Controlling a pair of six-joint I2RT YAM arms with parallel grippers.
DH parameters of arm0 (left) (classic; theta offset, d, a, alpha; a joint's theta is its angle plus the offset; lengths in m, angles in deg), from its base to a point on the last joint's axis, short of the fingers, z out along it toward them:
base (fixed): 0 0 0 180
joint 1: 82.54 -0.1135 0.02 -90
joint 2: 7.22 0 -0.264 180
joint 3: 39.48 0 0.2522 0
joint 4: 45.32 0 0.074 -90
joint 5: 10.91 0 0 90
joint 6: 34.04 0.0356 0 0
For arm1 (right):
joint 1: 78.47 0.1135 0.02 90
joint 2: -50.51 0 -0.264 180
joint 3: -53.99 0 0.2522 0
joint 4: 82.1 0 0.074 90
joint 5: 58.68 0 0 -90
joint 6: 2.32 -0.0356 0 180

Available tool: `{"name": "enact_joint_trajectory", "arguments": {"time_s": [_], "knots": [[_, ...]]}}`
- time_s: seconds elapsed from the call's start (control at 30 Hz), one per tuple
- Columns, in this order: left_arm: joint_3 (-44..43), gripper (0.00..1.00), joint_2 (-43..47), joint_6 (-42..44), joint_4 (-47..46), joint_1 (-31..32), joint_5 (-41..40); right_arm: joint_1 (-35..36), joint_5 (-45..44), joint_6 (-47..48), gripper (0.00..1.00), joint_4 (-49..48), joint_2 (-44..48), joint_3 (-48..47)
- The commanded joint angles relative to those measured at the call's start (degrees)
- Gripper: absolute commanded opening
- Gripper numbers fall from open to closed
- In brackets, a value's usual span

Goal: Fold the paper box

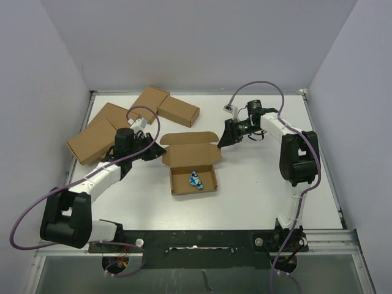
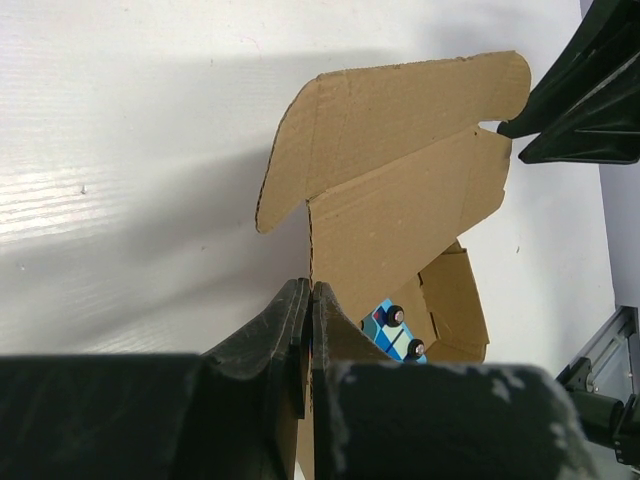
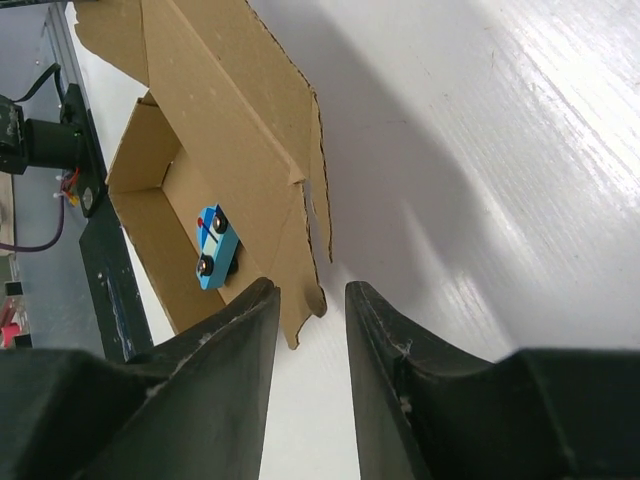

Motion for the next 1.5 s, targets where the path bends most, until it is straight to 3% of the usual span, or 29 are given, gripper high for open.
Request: {"name": "enact_joint_trajectory", "arguments": {"time_s": [0.0,0.33,0.57,0.8,1.07,1.47], "knots": [[-0.14,0.0,3.36,1.25,-3.61,0.3,0.09,0.86,1.95,0.5,0.32,0.6,-0.21,-2.4],[-0.09,0.0,3.56,1.34,-3.31,0.3,-0.16,1.66,1.74,1.26,0.18,1.37,-0.51,-2.94],[-1.03,0.0,3.34,1.16,-2.87,0.3,-0.3,1.65,1.32,2.29,0.0,1.39,1.19,-3.03],[-3.4,0.0,2.58,2.17,-2.62,1.82,-3.81,3.15,-6.23,3.34,0.0,-3.79,8.23,-0.82],[-5.54,0.0,1.96,7.43,-5.69,7.94,-14.49,5.39,-15.37,2.01,0.0,-13.74,15.39,4.84],[-3.22,0.0,-1.36,16.95,-21.03,16.42,-34.25,11.23,-30.7,-0.31,0.0,-31.5,21.41,15.48]]}}
